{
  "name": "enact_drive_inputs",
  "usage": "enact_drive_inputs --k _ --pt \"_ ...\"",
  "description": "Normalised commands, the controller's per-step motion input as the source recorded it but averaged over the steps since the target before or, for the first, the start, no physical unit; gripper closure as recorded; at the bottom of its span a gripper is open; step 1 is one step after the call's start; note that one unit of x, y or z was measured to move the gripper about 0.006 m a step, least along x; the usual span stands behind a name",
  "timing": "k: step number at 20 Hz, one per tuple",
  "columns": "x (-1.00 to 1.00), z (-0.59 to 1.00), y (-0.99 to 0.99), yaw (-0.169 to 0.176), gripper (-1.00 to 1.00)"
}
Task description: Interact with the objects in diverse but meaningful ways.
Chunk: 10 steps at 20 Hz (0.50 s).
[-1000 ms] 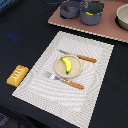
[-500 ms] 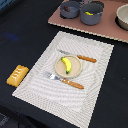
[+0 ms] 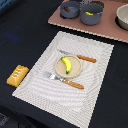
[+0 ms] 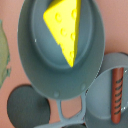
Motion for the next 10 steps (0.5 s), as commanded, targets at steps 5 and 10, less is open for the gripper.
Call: enact_drive_inputs --k 5,10 --pt "-0.28 -0.31 -0.86 -0.059 -1.0" --pt "-0.37 -0.4 -0.83 -0.063 -1.0"
